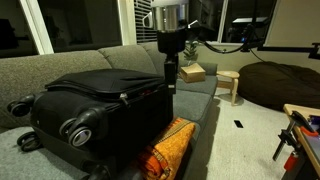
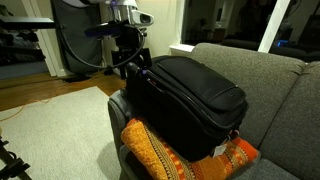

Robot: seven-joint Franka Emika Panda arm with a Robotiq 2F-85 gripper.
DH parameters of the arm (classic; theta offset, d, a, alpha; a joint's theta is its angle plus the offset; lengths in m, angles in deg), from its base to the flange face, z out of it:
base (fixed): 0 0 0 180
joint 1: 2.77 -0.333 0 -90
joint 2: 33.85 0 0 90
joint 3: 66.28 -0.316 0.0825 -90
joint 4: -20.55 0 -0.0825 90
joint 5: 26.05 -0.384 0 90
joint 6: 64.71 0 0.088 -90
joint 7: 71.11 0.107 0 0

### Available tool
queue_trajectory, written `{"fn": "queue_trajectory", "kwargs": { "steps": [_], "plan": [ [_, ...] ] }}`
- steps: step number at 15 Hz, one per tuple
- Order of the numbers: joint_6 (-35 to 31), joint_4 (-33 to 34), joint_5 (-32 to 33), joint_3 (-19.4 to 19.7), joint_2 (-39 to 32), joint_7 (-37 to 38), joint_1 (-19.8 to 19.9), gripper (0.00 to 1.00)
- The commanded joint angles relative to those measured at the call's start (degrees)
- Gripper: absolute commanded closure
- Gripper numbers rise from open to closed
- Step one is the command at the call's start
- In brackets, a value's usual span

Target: Zip the black bag

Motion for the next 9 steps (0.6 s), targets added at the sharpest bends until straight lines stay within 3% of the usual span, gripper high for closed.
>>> {"fn": "queue_trajectory", "kwargs": {
  "steps": [1,4,5,9],
  "plan": [
    [3.5,-5.1,-2.3,0.8,6.3,6.8,1.6,0.00],
    [5.3,-5.9,-4.1,1.5,7.5,11.2,3.1,0.00],
    [4.1,-3.0,-2.9,0.8,4.1,8.2,2.7,0.00],
    [4.1,-2.7,-3.0,0.6,3.6,8.2,2.8,0.00]
  ]
}}
